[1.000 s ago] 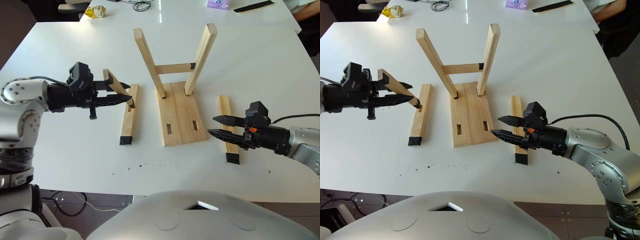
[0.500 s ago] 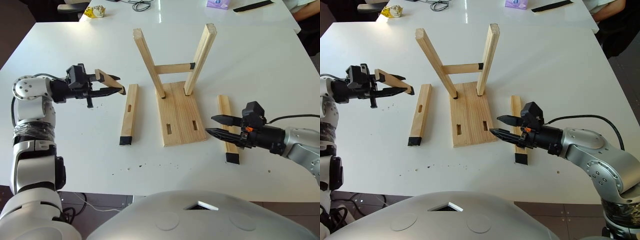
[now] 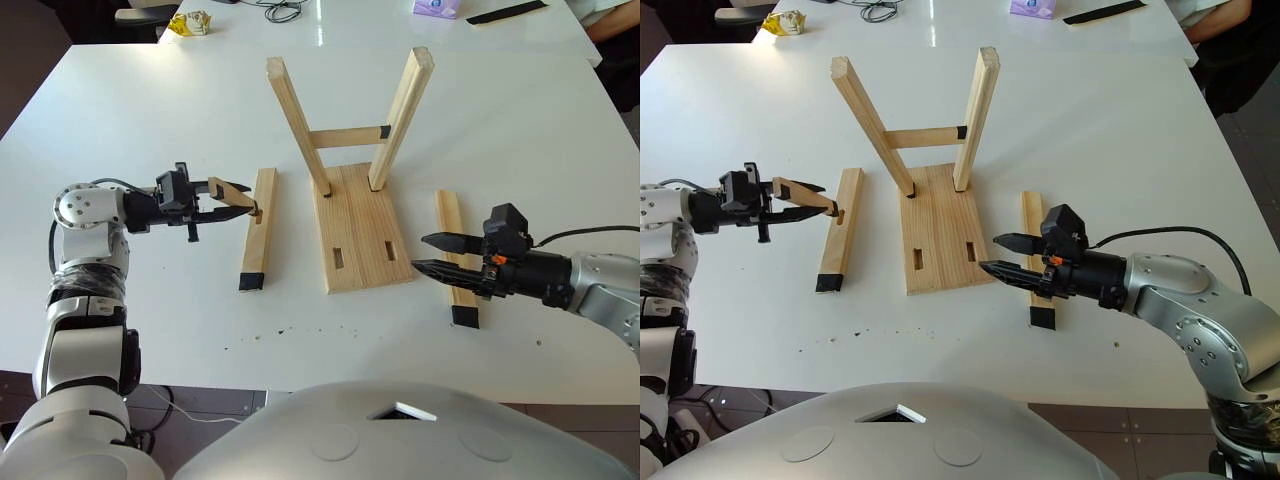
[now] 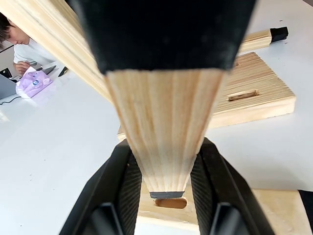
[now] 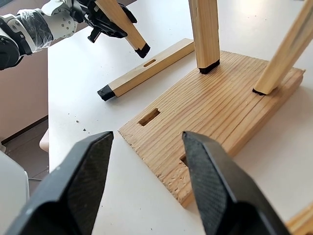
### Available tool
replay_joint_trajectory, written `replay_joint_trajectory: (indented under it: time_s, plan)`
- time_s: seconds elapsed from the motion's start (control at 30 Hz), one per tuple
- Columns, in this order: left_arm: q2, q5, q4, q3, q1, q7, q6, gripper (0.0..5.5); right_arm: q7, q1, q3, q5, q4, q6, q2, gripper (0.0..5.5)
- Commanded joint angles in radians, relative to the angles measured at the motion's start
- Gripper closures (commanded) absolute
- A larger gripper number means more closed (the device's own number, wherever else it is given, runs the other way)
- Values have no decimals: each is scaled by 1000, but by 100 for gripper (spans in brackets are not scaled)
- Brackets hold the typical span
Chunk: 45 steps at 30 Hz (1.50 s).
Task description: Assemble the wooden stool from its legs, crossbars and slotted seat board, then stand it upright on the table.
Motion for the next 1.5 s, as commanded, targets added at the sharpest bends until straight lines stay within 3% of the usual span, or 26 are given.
replay_joint_trajectory:
  time_s: [0.03, 1.03, 1.37, 1.5]
  plan:
    - [-20, 24, 29, 8, 11, 10, -34, 419, 16, -24, 10, -12, 12, 5, -19, 290]
    - [2, 61, 148, -36, -74, -6, -145, 419, 1, -2, 26, -12, -14, 8, 8, 290]
    - [36, 63, 152, -86, 8, -6, -150, 419, 0, 2, 18, -4, -22, 18, 3, 290]
    - [51, 8, 68, -108, 66, -6, -67, 419, -2, 14, 5, 3, -31, 22, 0, 290]
